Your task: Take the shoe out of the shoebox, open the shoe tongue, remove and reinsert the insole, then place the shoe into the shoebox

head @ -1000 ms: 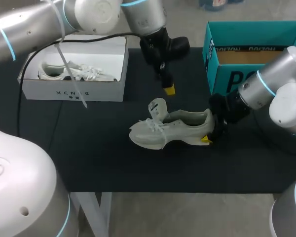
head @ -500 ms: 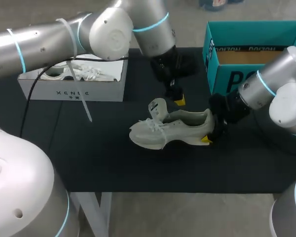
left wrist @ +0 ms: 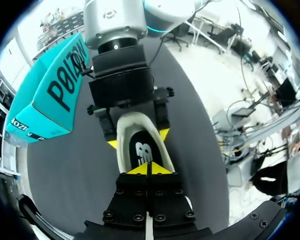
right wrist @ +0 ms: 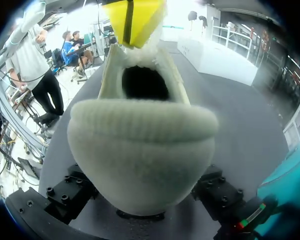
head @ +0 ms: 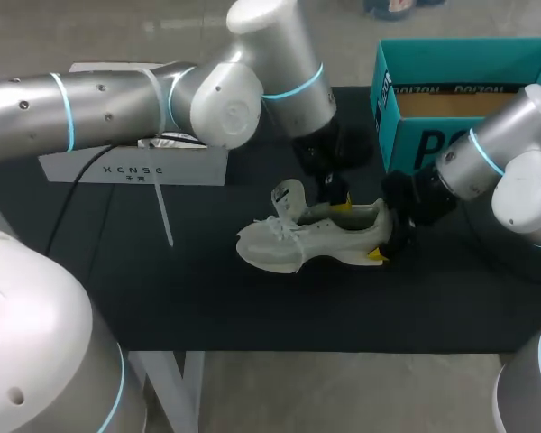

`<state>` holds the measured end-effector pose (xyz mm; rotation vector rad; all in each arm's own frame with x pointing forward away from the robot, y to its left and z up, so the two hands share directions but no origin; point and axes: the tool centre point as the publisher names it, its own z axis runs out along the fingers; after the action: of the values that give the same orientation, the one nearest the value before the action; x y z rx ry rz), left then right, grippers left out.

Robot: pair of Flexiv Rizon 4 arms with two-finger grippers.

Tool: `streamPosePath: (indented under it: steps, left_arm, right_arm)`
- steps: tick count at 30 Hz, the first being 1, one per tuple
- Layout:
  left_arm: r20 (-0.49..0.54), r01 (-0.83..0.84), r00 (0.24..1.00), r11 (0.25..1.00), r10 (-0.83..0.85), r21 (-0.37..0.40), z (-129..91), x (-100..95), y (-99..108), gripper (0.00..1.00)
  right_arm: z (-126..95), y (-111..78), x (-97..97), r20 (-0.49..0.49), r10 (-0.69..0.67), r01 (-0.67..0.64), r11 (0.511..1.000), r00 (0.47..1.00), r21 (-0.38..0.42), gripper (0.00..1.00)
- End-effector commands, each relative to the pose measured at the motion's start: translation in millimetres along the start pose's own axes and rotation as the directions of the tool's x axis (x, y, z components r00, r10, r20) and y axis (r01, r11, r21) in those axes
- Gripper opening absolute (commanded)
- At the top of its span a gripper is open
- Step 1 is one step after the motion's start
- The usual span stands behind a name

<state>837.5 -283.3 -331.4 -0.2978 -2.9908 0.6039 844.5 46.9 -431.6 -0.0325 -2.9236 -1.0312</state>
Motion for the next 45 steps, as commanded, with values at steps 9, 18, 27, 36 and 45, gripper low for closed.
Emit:
streamPosePath:
  steps: [9,18,27,36,45]
  left_arm:
    - [-0.031,-0.004,1.000,1.000,0.003,-0.018,41,1.3,-4,0.00]
    - [-0.056,0.002,0.998,0.999,-0.005,-0.054,52,14.3,10,0.00]
    - [-0.055,0.044,0.997,0.995,-0.049,-0.089,48,18.6,32,0.00]
    - [-0.061,0.062,0.996,0.989,-0.070,-0.133,58,22.4,44,0.00]
    - [-0.085,0.039,0.995,0.990,-0.050,-0.135,63,39.8,42,0.00]
  right_arm:
    - [1,0.4,-0.8,0.000,0.000,0.000,1.000,1.000,0.003,0.00]
    - [1,0.4,-0.8,0.000,0.000,0.000,1.000,1.000,0.003,0.00]
    - [1,0.4,-0.8,0.000,0.000,0.000,1.000,1.000,0.003,0.00]
    - [1,0.4,-0.8,0.000,0.000,0.000,1.000,1.000,0.003,0.00]
    - [1,0.4,-0.8,0.000,0.000,0.000,1.000,1.000,0.003,0.00]
